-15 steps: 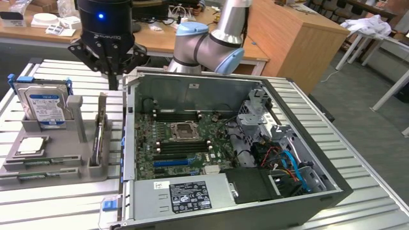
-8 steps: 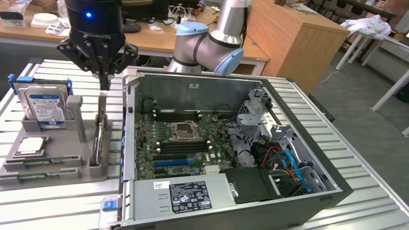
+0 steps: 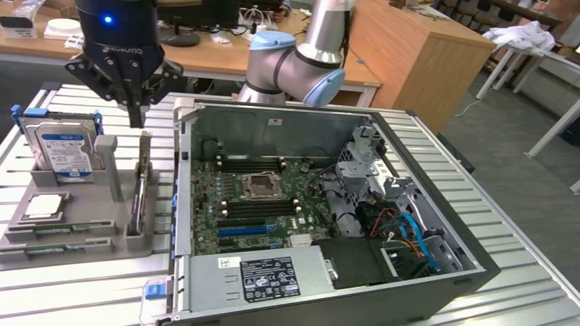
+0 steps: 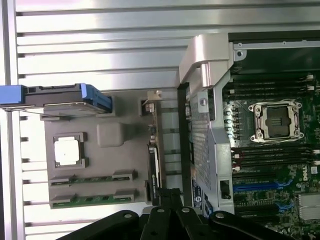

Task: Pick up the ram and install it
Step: 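Reach for the ram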

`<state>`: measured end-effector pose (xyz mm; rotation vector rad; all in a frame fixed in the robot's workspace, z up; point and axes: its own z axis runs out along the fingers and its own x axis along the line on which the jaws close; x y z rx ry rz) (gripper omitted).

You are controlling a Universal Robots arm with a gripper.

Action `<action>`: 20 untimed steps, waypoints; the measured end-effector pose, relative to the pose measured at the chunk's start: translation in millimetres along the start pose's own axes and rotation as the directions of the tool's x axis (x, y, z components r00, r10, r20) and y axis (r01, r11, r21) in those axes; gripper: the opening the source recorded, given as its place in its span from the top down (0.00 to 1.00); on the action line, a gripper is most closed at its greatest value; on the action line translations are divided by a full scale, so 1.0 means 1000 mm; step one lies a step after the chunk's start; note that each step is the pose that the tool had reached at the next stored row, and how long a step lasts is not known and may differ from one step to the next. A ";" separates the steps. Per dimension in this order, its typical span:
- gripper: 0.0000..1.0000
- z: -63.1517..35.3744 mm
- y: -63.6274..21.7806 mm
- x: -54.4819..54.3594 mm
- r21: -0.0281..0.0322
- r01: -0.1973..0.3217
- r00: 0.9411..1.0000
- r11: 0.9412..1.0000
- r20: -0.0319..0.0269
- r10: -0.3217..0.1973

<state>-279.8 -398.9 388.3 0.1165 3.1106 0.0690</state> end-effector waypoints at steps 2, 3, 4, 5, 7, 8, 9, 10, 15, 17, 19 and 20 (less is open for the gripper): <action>0.89 0.0001 -0.0002 0.003 0.000 0.000 1.000 1.000 0.000 0.000; 0.89 0.0002 -0.0004 0.005 0.000 0.000 1.000 1.000 -0.001 0.000; 0.89 0.0004 -0.0006 0.007 0.000 0.000 1.000 1.000 -0.001 0.000; 0.89 0.0004 -0.0007 0.009 0.000 0.000 1.000 1.000 -0.001 0.000; 0.89 0.0006 -0.0009 0.012 0.000 0.000 1.000 1.000 -0.002 0.000; 0.89 0.0007 -0.0011 0.014 0.000 0.000 1.000 1.000 -0.003 0.000; 0.89 0.0009 -0.0012 0.015 0.000 0.000 1.000 1.000 -0.004 0.000; 0.89 0.0011 -0.0014 0.017 0.000 0.000 1.000 1.000 -0.004 0.000; 0.89 0.0018 -0.0021 0.026 0.001 0.000 1.000 1.000 -0.008 0.000; 0.89 0.0020 -0.0023 0.030 0.001 0.000 1.000 1.000 -0.009 0.000; 0.89 0.0023 -0.0026 0.033 0.001 0.000 1.000 1.000 -0.010 0.000; 0.89 0.0024 -0.0028 0.035 0.001 0.000 1.000 1.000 -0.011 0.000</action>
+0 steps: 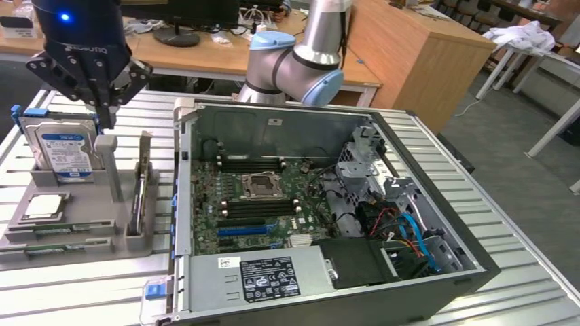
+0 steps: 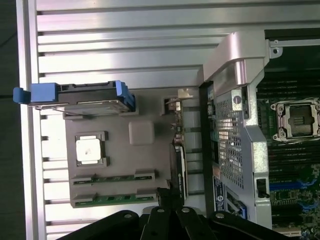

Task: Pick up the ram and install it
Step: 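Reach for the ram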

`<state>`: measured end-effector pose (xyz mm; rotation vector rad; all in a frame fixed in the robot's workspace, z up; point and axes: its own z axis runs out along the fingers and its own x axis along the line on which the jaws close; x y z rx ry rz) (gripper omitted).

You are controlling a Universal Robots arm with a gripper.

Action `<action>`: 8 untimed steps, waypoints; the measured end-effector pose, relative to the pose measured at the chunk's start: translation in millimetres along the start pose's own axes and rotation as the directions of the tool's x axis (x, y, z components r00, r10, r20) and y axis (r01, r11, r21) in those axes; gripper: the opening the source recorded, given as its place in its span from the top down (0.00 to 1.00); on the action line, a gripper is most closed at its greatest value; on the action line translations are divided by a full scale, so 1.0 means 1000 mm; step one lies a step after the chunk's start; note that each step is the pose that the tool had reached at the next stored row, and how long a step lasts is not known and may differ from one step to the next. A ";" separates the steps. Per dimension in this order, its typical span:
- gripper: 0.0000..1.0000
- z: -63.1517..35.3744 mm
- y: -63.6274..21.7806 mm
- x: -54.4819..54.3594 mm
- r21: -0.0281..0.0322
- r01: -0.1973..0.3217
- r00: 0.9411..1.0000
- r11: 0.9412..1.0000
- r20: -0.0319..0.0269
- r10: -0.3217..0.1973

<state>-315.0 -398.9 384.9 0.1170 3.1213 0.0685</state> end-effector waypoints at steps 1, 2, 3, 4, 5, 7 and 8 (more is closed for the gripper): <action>0.89 0.0001 -0.0001 0.002 0.000 0.000 1.000 1.000 0.000 0.000; 0.89 0.0003 -0.0003 0.004 0.000 0.000 1.000 1.000 0.000 0.000; 0.89 0.0004 -0.0005 0.006 0.000 0.000 1.000 1.000 0.000 0.000; 0.89 0.0005 -0.0006 0.008 0.000 0.000 1.000 1.000 0.000 0.000; 0.89 0.0006 -0.0008 0.010 0.000 0.000 1.000 1.000 0.000 0.000; 0.89 0.0007 -0.0010 0.014 0.000 0.000 1.000 1.000 0.000 0.000; 0.89 0.0007 -0.0012 0.016 0.000 0.000 1.000 1.000 -0.001 0.000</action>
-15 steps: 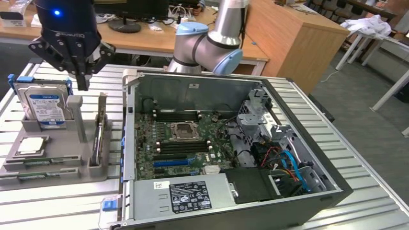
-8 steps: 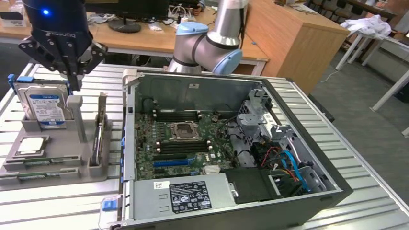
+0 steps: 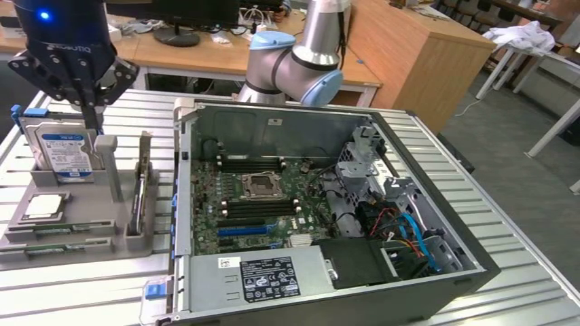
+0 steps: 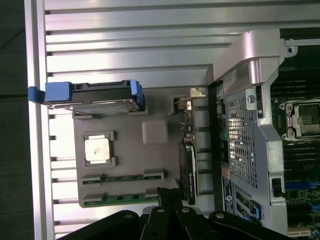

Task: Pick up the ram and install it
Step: 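Reach for the ram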

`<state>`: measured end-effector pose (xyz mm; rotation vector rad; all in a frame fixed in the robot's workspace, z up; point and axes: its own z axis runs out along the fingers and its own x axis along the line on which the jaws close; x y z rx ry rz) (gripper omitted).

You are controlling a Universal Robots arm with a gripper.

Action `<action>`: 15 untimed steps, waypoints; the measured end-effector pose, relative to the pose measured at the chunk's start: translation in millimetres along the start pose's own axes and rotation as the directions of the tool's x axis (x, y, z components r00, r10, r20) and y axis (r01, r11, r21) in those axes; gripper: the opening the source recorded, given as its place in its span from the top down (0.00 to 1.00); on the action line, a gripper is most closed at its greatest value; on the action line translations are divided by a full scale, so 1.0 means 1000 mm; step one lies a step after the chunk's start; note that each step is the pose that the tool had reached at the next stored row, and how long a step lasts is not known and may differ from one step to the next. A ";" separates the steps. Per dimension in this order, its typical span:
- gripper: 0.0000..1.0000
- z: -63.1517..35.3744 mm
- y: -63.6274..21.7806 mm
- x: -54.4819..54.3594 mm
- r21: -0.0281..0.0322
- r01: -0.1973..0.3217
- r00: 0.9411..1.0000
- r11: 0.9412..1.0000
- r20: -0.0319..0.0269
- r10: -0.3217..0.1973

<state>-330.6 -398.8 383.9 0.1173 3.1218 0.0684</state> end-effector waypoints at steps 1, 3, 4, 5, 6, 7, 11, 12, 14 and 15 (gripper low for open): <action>0.89 0.0001 -0.0002 0.002 0.000 0.000 1.000 1.000 0.000 0.000; 0.89 0.0001 -0.0004 0.005 0.000 0.000 1.000 1.000 0.000 0.000; 0.89 0.0002 -0.0006 0.007 0.000 0.000 1.000 1.000 0.000 0.000; 0.89 0.0003 -0.0007 0.009 0.000 0.000 1.000 1.000 0.000 0.000; 0.89 0.0004 -0.0009 0.011 0.000 0.000 1.000 1.000 0.000 0.000; 0.89 0.0004 -0.0010 0.013 0.000 0.000 1.000 1.000 0.000 0.000; 0.89 0.0007 -0.0016 0.021 0.000 0.000 1.000 1.000 0.000 0.000; 0.89 0.0009 -0.0018 0.023 0.000 0.000 1.000 1.000 0.000 0.000; 0.89 0.0011 -0.0021 0.028 0.000 0.000 1.000 1.000 0.000 0.000; 0.89 0.0012 -0.0023 0.030 0.000 0.000 1.000 1.000 0.000 0.000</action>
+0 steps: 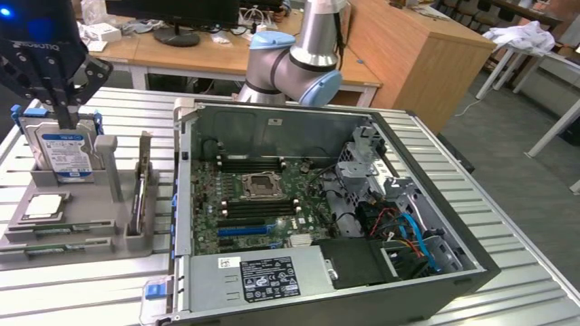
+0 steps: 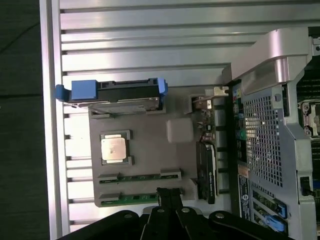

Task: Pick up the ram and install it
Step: 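Reach for the ram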

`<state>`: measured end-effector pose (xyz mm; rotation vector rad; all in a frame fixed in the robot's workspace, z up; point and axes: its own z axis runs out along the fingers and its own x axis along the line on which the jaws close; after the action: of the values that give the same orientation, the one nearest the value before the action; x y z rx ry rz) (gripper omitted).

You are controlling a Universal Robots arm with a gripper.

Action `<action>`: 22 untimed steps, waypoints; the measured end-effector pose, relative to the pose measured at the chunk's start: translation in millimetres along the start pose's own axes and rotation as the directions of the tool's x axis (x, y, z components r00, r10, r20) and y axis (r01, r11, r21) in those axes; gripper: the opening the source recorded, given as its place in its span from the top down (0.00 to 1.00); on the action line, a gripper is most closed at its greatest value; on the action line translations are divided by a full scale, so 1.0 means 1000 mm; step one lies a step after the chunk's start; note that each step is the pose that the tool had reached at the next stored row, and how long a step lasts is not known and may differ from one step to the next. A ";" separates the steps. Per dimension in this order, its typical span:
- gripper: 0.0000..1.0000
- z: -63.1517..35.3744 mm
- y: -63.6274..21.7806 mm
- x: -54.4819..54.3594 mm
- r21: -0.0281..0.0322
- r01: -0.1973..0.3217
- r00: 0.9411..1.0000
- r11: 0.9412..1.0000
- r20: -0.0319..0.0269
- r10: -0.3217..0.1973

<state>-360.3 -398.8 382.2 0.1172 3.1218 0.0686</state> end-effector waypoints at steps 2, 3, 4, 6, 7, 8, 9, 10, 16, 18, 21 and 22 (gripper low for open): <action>0.89 0.0002 -0.0003 0.004 0.000 0.000 1.000 1.000 0.000 0.000; 0.89 0.0004 -0.0005 0.006 0.000 0.000 1.000 1.000 0.000 0.000; 0.89 0.0005 -0.0006 0.008 0.000 0.000 1.000 1.000 0.000 0.000; 0.89 0.0008 -0.0009 0.012 0.000 0.000 1.000 1.000 0.000 0.000; 0.89 0.0010 -0.0011 0.013 0.000 0.000 1.000 1.000 0.000 0.000; 0.89 0.0011 -0.0011 0.015 0.000 0.000 1.000 1.000 0.000 0.000; 0.89 0.0012 -0.0012 0.015 0.000 0.000 1.000 1.000 0.000 0.000; 0.89 0.0013 -0.0012 0.015 0.000 0.000 1.000 1.000 0.000 0.000; 0.89 0.0012 -0.0012 0.015 0.000 0.000 1.000 1.000 0.000 0.000; 0.89 0.0011 -0.0034 0.015 0.000 0.000 1.000 1.000 0.000 0.000; 0.89 0.0009 -0.0098 0.014 0.000 0.000 1.000 1.000 0.000 0.000; 0.89 0.0008 -0.0122 0.014 0.000 0.000 1.000 1.000 0.000 0.000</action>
<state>-375.4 -409.9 380.6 0.1172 3.1218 0.0686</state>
